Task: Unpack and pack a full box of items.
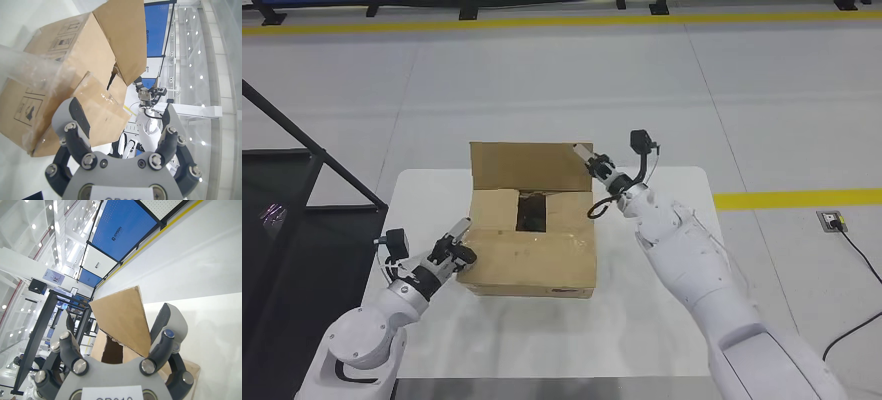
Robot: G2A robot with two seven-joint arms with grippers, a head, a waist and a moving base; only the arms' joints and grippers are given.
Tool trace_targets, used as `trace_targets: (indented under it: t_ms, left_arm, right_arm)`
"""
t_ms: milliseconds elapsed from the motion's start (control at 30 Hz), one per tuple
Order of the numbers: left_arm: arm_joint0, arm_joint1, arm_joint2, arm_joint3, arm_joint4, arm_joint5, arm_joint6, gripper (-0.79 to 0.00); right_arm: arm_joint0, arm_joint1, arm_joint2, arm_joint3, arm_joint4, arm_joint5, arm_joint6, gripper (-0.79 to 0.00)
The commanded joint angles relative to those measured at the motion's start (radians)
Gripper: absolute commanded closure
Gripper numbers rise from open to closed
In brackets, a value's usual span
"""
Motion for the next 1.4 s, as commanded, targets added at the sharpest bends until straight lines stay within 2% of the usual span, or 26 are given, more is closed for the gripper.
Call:
trace_targets:
  t_ms: [0, 267, 400, 633, 1033, 1367]
  left_arm:
    - [0.000, 0.000, 0.000, 0.002, 0.002, -0.001, 0.000, -0.785]
    - [-0.002, 0.000, 0.017, 0.007, 0.028, -0.005, 0.027, -0.785]
    - [-0.004, 0.000, 0.027, 0.006, 0.050, -0.009, 0.046, -0.785]
    - [-0.011, -0.002, 0.042, 0.008, 0.070, -0.016, 0.071, -0.785]
    - [-0.007, -0.004, 0.052, -0.002, 0.092, -0.023, 0.093, -0.785]
    - [-0.038, -0.010, 0.086, 0.013, 0.118, -0.002, 0.146, -0.785]
  right_arm:
    - [0.005, 0.000, 0.017, 0.010, 0.041, -0.036, 0.037, -0.785]
    - [0.003, 0.014, 0.095, 0.015, 0.233, -0.187, 0.314, -0.785]
    - [0.008, 0.028, 0.117, 0.010, 0.277, -0.187, 0.436, -0.785]
    - [0.022, 0.052, 0.140, -0.019, 0.315, -0.122, 0.659, -0.785]
    - [0.023, 0.075, 0.101, -0.081, 0.203, 0.139, 0.796, -0.785]
    - [-0.038, 0.080, 0.112, -0.191, 0.237, 0.219, 0.791, -0.785]
